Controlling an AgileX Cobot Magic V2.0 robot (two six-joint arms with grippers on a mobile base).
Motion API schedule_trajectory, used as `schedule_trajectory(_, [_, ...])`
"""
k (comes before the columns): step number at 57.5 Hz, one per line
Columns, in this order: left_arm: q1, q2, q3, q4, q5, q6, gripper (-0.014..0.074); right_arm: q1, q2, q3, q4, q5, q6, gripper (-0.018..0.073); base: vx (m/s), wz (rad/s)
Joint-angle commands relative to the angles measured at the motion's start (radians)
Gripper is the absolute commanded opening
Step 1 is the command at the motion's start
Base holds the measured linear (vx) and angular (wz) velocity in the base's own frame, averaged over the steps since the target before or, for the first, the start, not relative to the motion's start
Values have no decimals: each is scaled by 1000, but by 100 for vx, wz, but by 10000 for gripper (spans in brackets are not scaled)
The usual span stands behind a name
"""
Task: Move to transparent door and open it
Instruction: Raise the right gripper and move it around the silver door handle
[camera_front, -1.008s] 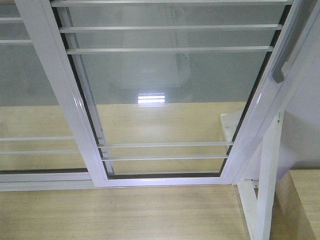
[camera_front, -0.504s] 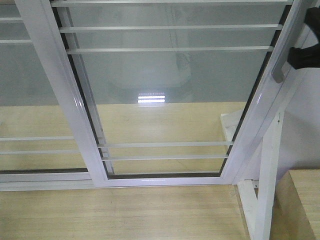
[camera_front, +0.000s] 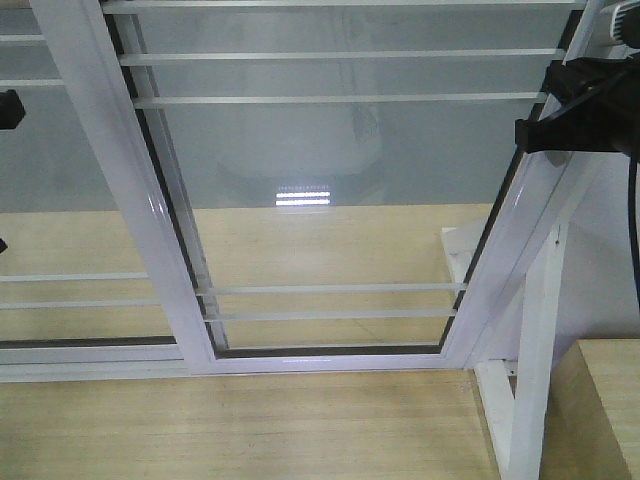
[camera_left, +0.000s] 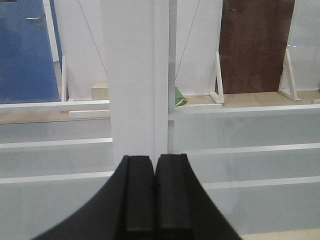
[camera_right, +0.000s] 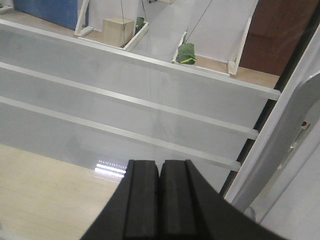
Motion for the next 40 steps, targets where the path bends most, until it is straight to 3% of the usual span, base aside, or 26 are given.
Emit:
schedule_trajectory(1, [-3,-14,-38,-1,-90,-7,33,2,-22,-41,2,-94,-2,76,0,0])
schedule_trajectory(14, [-3,-14,-38,-1,-81,-7,133,2,-22,-41,2,-79,-2,190,0,0])
schedule_trajectory(31, [-3,-14,-38,-1,-76,3,380,2,-22,-41,20,-75,1,564,0,0])
schedule_trajectory(40, [-3,-14,-38,-2,-73,2,478,2,-22,-41,29,-91,1,648,0,0])
